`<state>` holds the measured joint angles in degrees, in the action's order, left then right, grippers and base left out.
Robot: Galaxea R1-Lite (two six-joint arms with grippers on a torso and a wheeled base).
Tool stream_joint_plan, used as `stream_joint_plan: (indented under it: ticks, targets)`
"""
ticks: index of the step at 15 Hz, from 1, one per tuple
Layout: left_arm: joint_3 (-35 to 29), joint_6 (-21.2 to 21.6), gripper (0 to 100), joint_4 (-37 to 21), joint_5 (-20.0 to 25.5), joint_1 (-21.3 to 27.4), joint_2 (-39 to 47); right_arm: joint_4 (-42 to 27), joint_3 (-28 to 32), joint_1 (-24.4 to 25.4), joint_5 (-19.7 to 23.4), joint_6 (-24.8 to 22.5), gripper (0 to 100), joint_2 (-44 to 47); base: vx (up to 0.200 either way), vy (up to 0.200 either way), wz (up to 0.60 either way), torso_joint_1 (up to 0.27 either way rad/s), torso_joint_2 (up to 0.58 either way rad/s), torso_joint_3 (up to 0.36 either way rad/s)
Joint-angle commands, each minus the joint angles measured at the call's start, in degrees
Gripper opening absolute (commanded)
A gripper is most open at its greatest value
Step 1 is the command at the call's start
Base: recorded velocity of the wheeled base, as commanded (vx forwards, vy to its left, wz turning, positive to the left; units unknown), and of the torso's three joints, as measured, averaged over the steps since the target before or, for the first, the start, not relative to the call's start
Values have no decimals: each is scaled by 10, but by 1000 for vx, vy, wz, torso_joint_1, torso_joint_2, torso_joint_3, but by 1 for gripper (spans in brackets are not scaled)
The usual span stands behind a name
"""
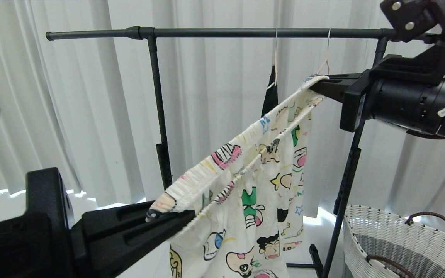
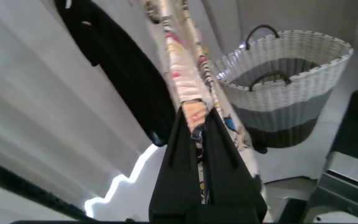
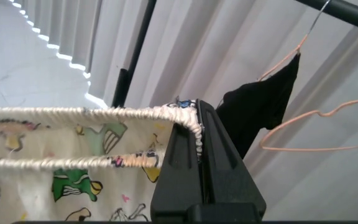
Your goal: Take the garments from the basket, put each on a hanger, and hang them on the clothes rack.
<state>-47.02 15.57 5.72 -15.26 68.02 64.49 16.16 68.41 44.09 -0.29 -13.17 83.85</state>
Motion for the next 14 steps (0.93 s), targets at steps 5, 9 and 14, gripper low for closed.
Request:
stream_joint_plan:
  ticks: [5,9,14]
  targets:
    - [-7,0,0,2,-4,4,19,0,0,-1,-1,0,0,4,0,0,0,0,0,0]
    - [-51,3,0,2,-3,-177,48,-108,-21,-1,-1,-18,0,-91,0,0,0,0,0,0]
    - [-98,11,0,0,-17,-188,96,-277,-56,46,28,-71,0,-175,0,0,0,0,0,0]
